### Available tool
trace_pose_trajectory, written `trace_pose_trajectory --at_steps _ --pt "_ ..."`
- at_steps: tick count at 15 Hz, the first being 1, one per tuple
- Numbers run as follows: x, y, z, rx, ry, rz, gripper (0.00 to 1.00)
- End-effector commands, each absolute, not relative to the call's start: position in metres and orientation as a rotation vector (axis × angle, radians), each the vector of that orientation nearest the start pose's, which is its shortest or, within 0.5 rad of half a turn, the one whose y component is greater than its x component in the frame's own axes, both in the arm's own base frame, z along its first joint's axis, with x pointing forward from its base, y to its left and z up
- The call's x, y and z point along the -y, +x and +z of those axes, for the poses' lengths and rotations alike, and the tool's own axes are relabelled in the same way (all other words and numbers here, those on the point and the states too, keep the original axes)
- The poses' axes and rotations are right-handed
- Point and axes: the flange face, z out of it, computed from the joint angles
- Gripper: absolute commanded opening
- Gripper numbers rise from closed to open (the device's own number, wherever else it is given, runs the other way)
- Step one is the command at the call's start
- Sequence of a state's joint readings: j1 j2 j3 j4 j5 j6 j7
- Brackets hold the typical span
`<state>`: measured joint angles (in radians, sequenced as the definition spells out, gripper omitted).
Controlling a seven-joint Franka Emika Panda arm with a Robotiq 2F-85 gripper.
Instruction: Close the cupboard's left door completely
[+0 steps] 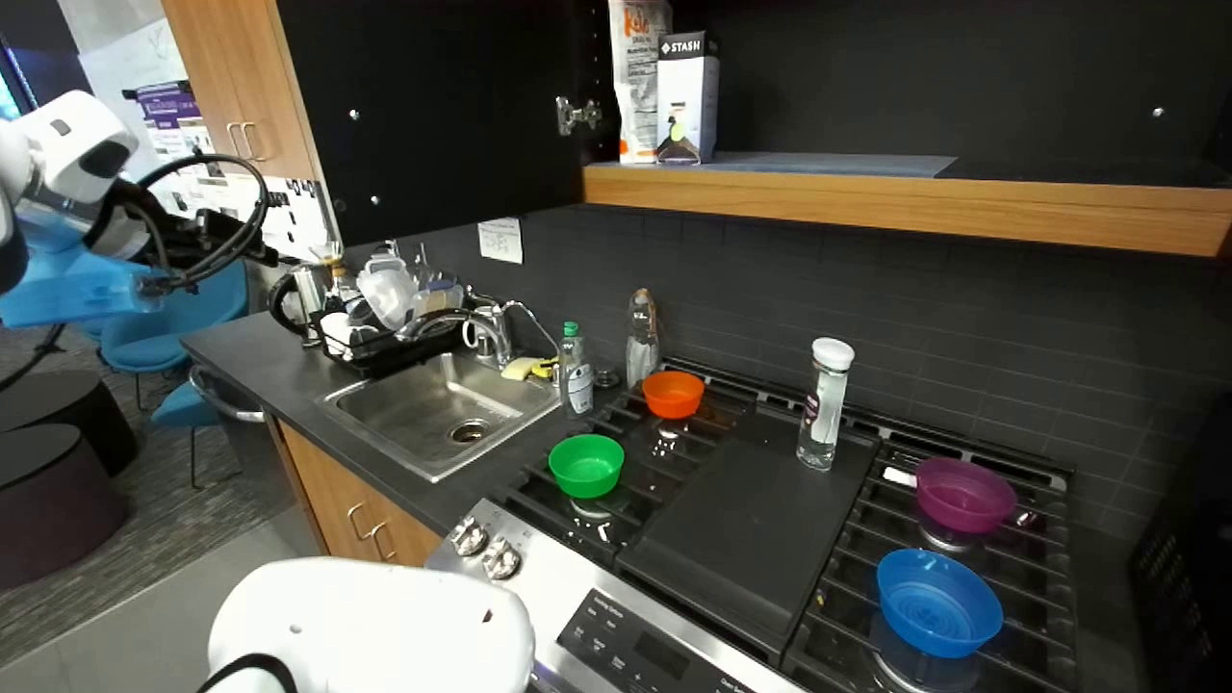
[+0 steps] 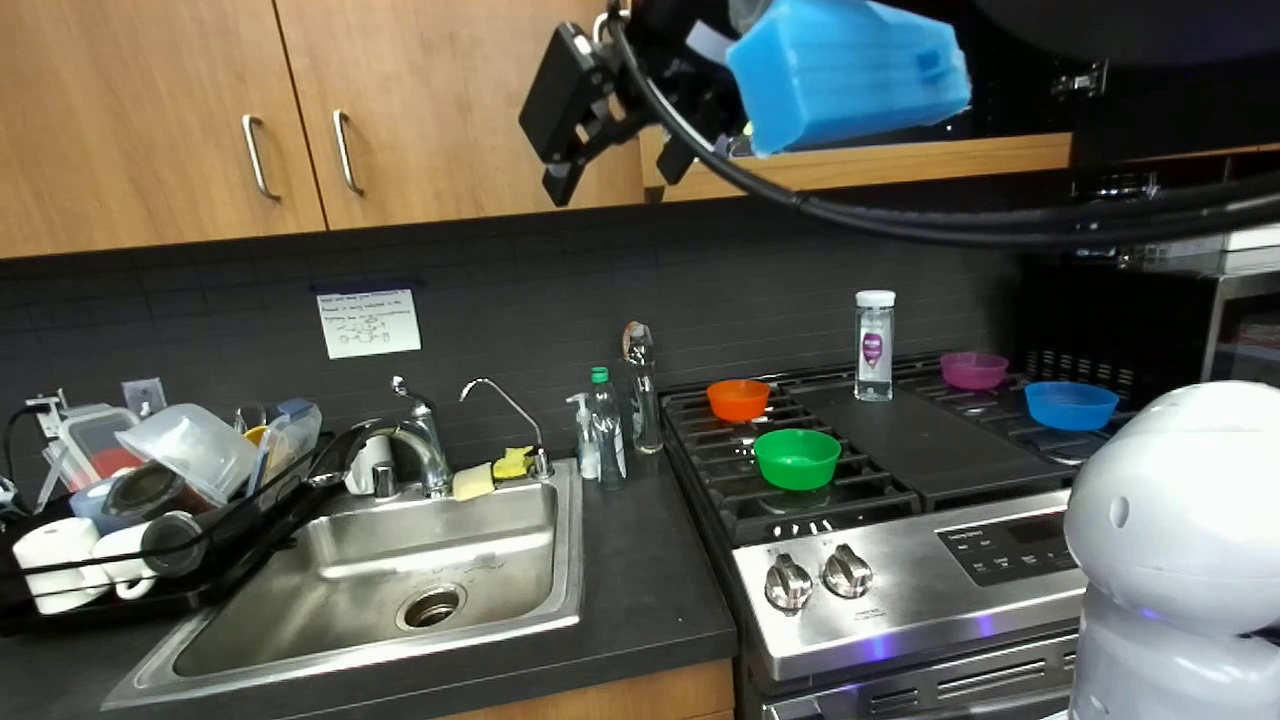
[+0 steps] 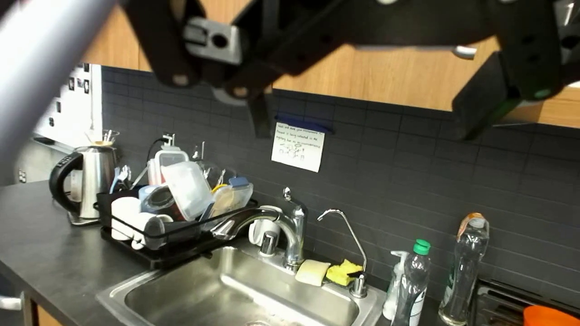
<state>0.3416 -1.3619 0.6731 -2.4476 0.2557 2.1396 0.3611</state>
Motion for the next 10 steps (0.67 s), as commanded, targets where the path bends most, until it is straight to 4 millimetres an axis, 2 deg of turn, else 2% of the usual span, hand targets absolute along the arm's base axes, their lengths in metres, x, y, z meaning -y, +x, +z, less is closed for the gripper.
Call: trace_pose_trajectory --at_steps 1,10 --pt "-0.3110 0.0182 0.6579 0.553 -2.602 -1.577 1.00" --pt "-0.3146 0.0268 0.6625 0.474 -2.640 -1.733 1.00"
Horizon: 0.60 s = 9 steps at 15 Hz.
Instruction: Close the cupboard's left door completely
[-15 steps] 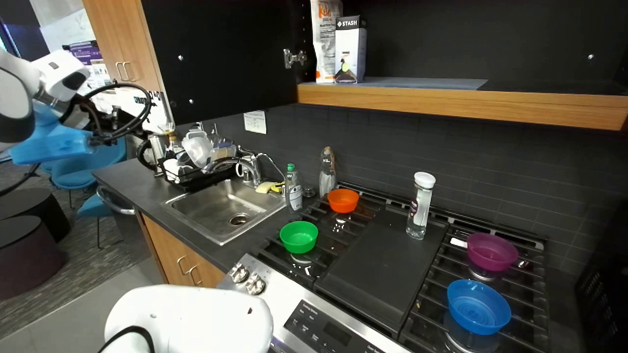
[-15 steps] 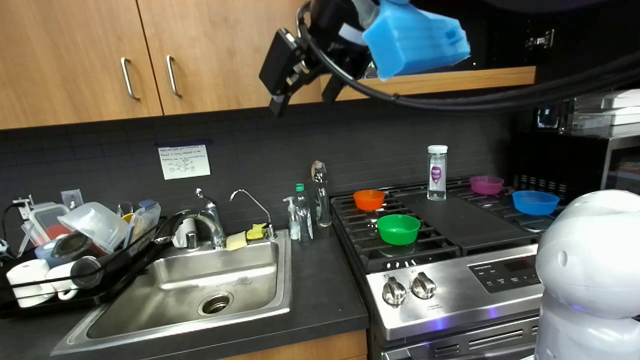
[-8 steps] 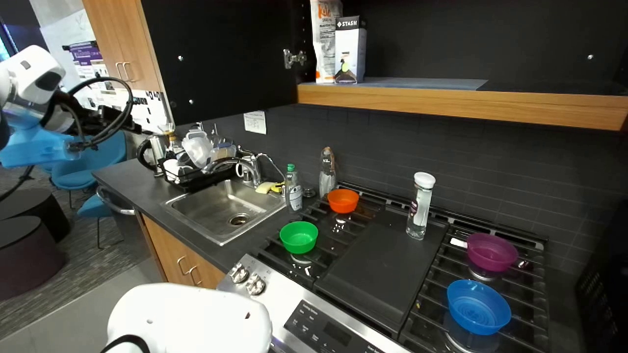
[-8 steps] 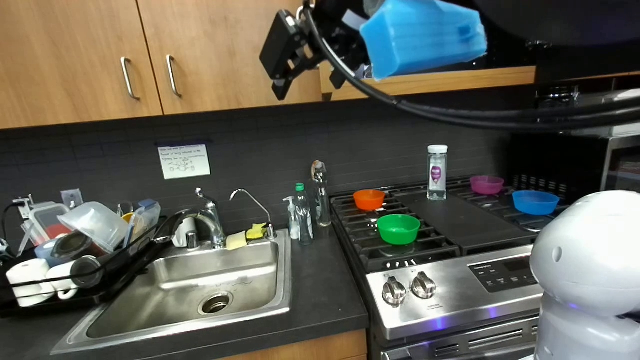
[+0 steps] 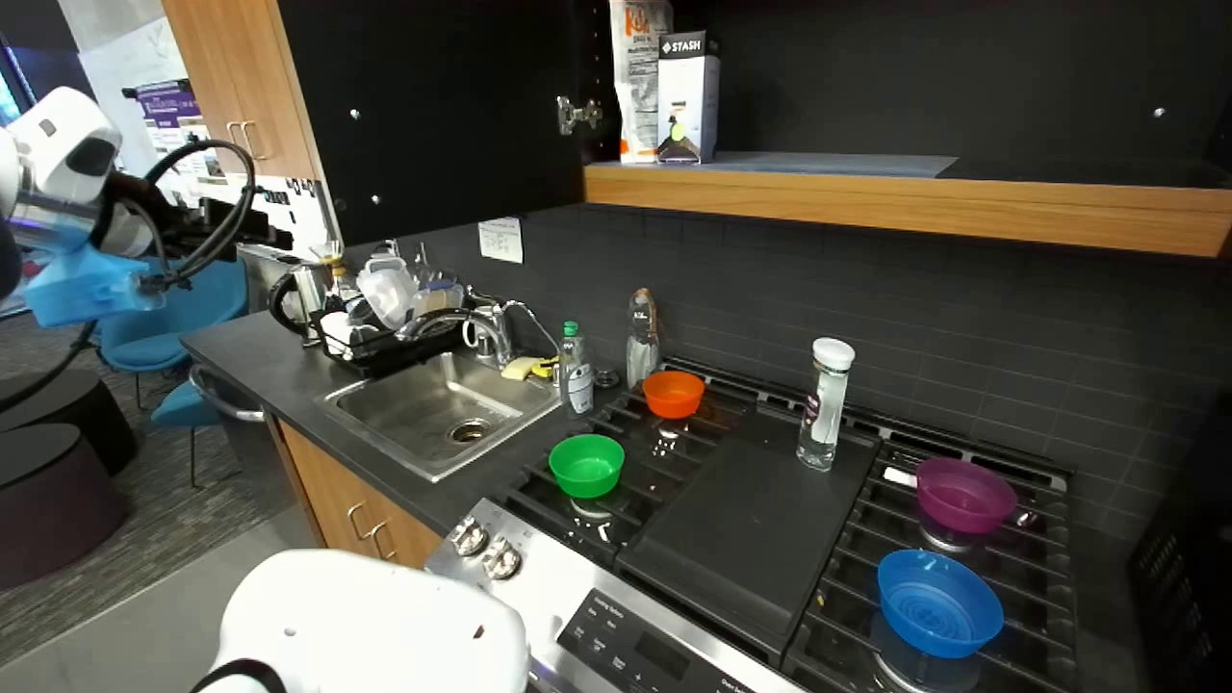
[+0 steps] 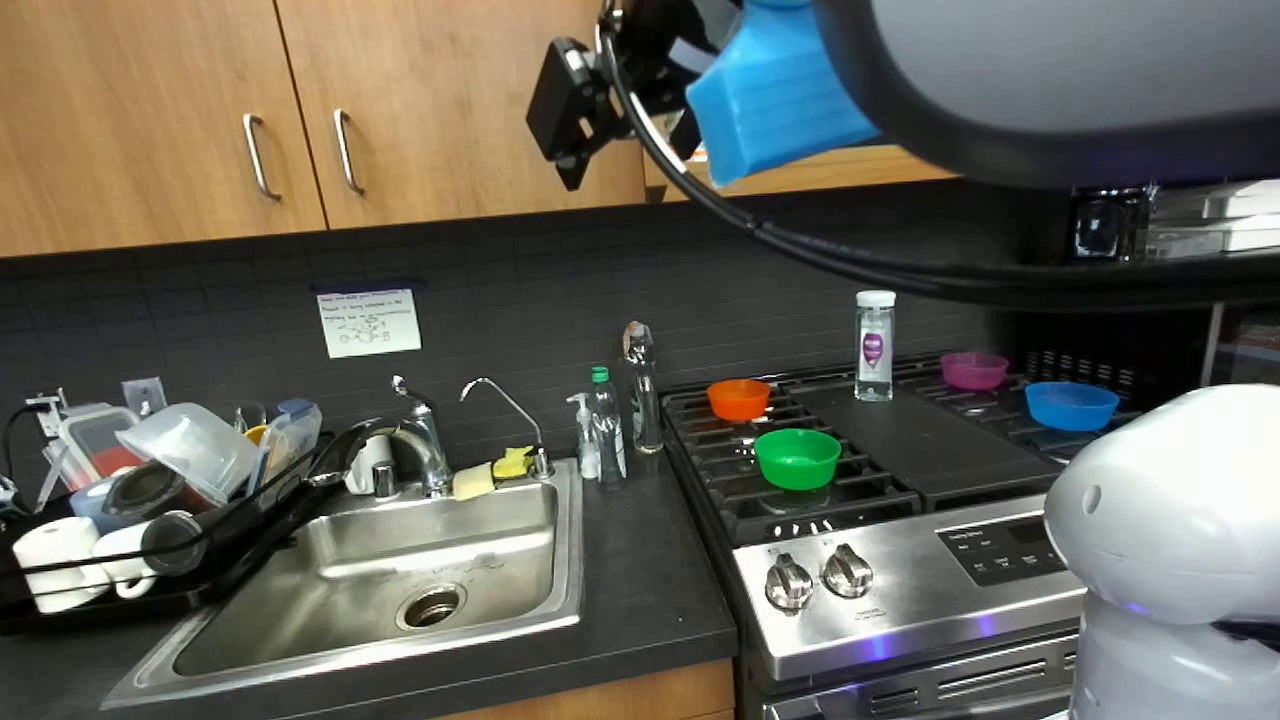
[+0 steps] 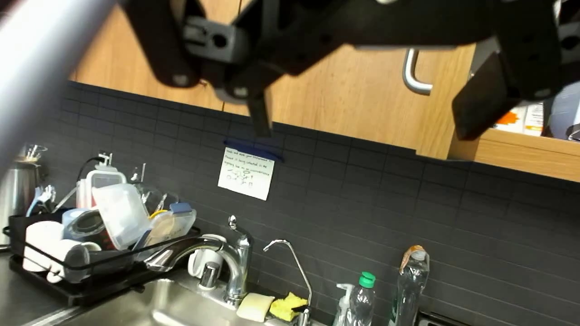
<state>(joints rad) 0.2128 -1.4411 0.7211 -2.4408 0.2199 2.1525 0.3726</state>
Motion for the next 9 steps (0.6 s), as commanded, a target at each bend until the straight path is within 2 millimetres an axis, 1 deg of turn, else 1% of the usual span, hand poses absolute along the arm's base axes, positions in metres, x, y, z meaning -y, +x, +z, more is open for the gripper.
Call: trace_pose_trajectory --at_steps 1,3,6,9 --pt "-0.313 0.025 0.665 0.465 -2.637 -1.746 1.00" --pt "-0.309 0.019 0.675 0.442 -2.618 -1.783 1.00" --pt "-0.309 0.012 0.689 0.414 -2.589 -1.851 1.00" --pt "-0.308 0.009 0.698 0.392 -2.569 -1.894 1.00"
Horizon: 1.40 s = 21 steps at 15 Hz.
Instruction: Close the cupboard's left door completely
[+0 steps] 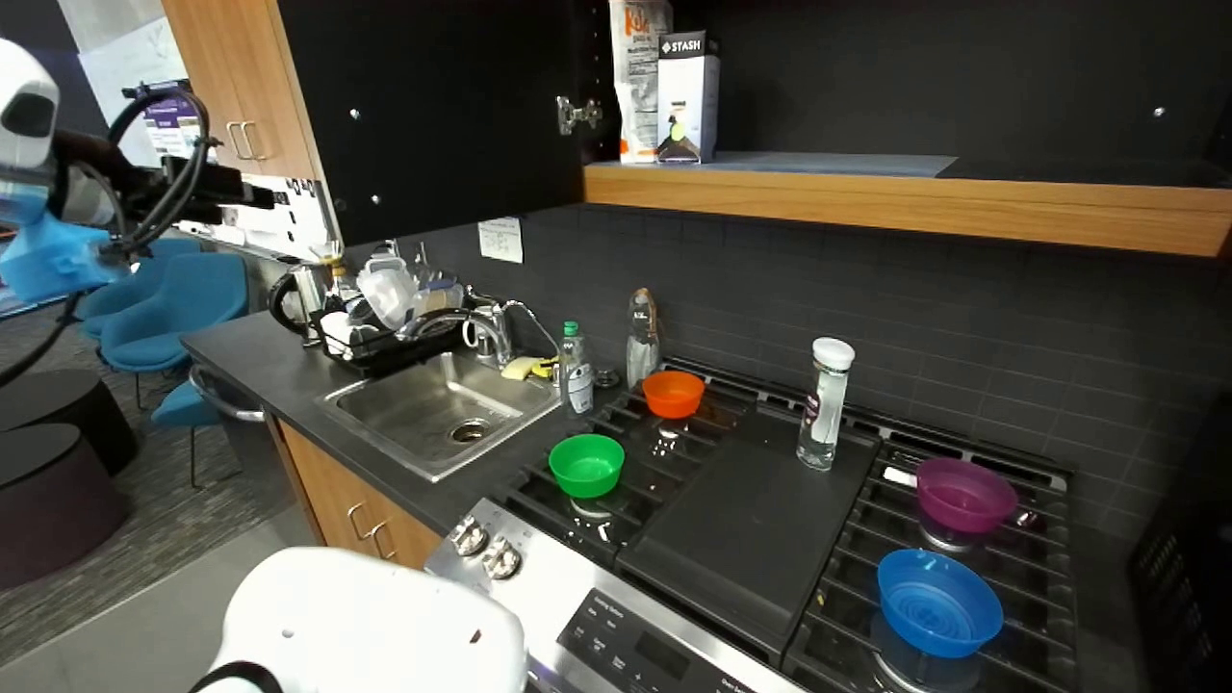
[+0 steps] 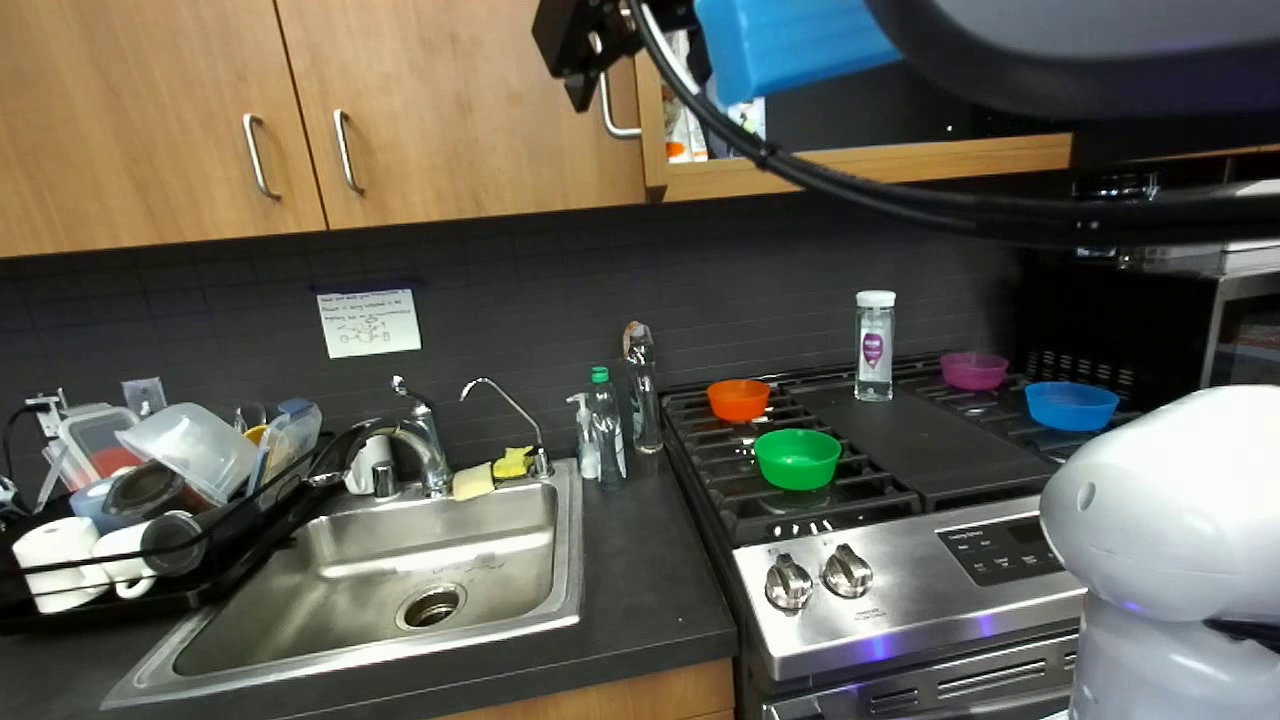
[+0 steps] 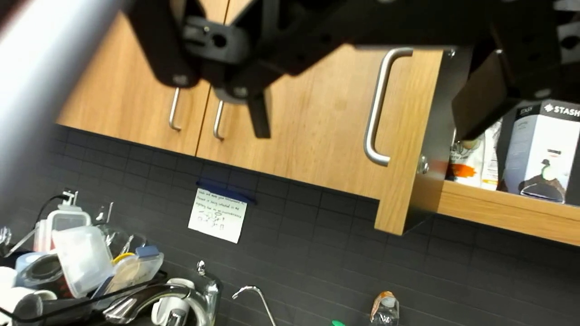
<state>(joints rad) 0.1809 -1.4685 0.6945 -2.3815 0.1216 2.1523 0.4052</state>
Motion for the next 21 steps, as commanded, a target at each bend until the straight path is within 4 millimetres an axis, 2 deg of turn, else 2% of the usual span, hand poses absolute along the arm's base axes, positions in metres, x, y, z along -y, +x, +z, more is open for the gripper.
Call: trace_pose_trajectory --at_steps 1,2,6,12,17,21 --pt "-0.310 0.005 0.703 0.373 -2.556 -1.906 1.00" --pt "-0.315 0.000 0.708 0.341 -2.544 -1.920 1.00" --pt "-0.324 0.013 0.726 0.221 -2.523 -1.946 1.00" --pt "-0.323 0.028 0.752 0.006 -2.536 -2.015 1.00" --pt "-0.328 0.034 0.761 -0.104 -2.543 -2.037 1.00" --pt "-0.328 0.036 0.764 -0.101 -2.552 -2.022 1.00"
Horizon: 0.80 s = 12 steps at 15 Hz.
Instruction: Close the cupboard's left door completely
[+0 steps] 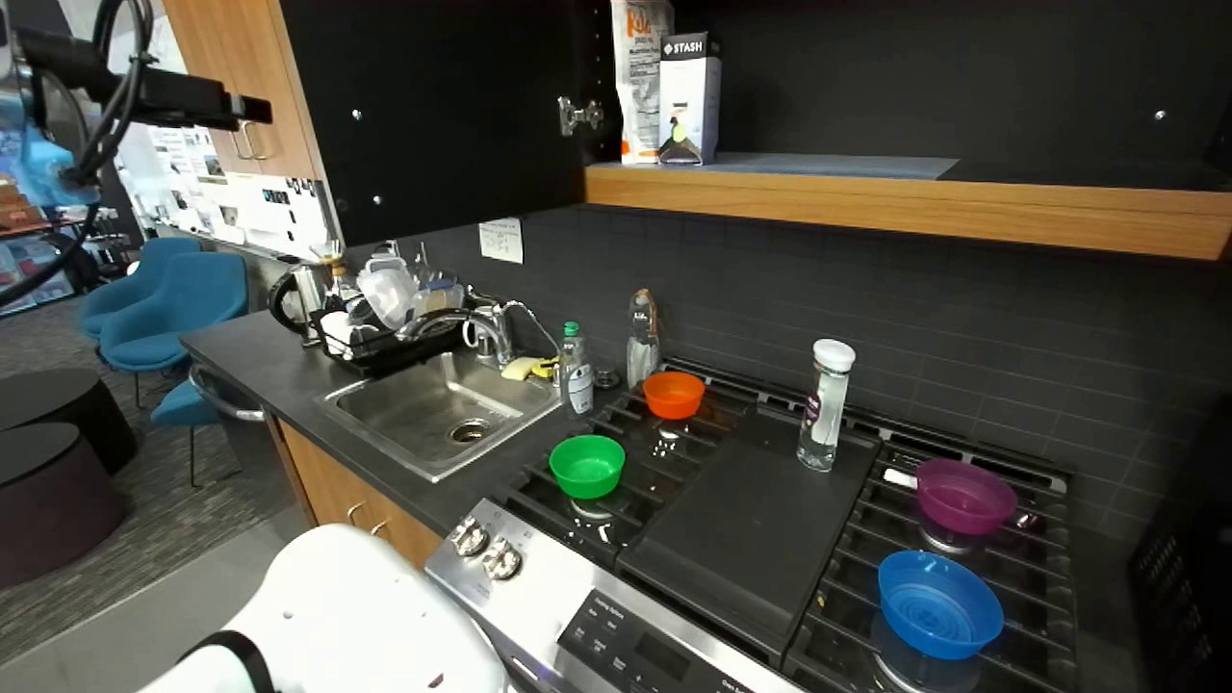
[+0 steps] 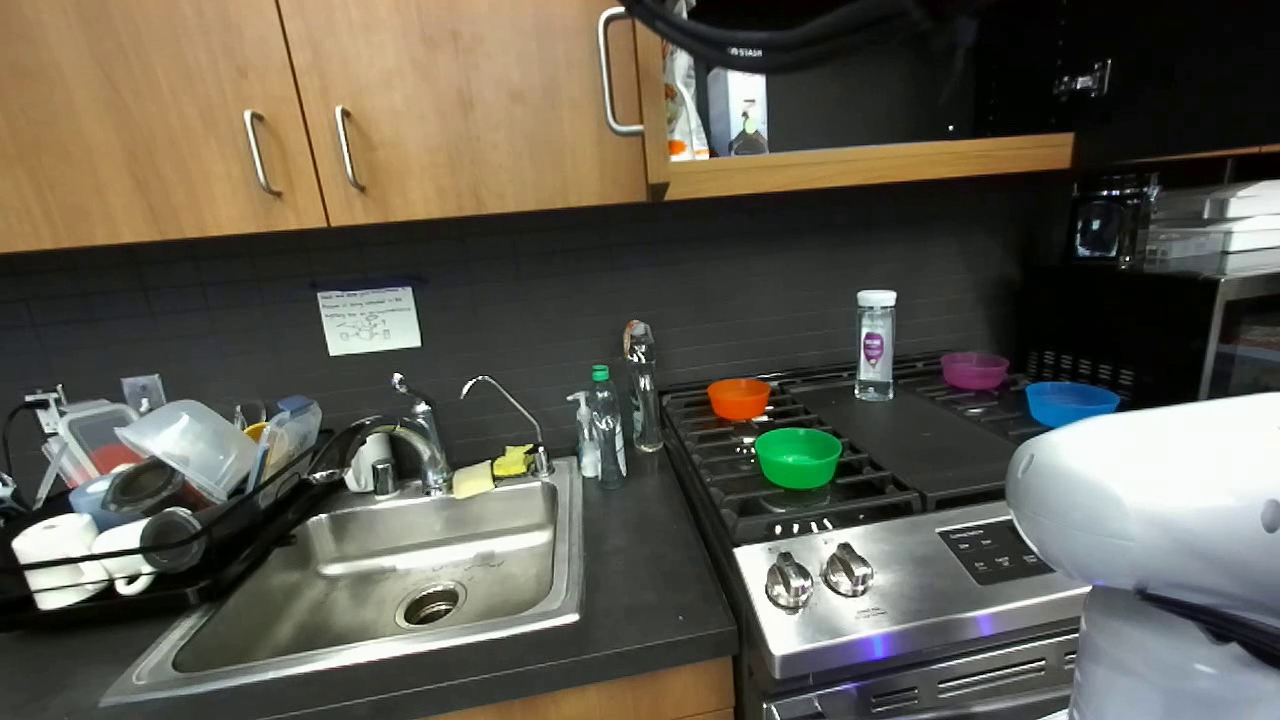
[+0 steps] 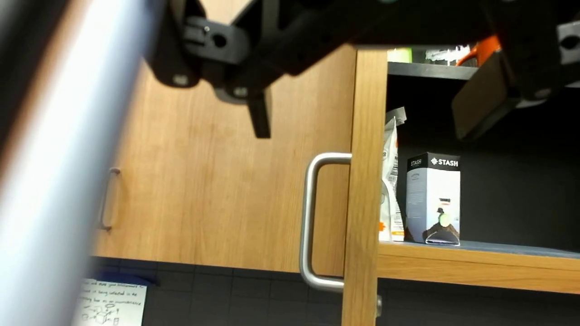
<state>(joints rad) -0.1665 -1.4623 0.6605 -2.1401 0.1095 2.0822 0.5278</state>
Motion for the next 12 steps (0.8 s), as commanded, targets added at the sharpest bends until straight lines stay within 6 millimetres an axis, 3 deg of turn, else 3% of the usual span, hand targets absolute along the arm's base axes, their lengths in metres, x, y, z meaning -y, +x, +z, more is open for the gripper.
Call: trace_pose_trajectory --at_steps 1,12 --pt "-0.328 0.037 0.765 -0.098 -2.558 -2.010 1.00" --pt "-0.320 0.050 0.768 -0.237 -2.555 -2.008 1.00"
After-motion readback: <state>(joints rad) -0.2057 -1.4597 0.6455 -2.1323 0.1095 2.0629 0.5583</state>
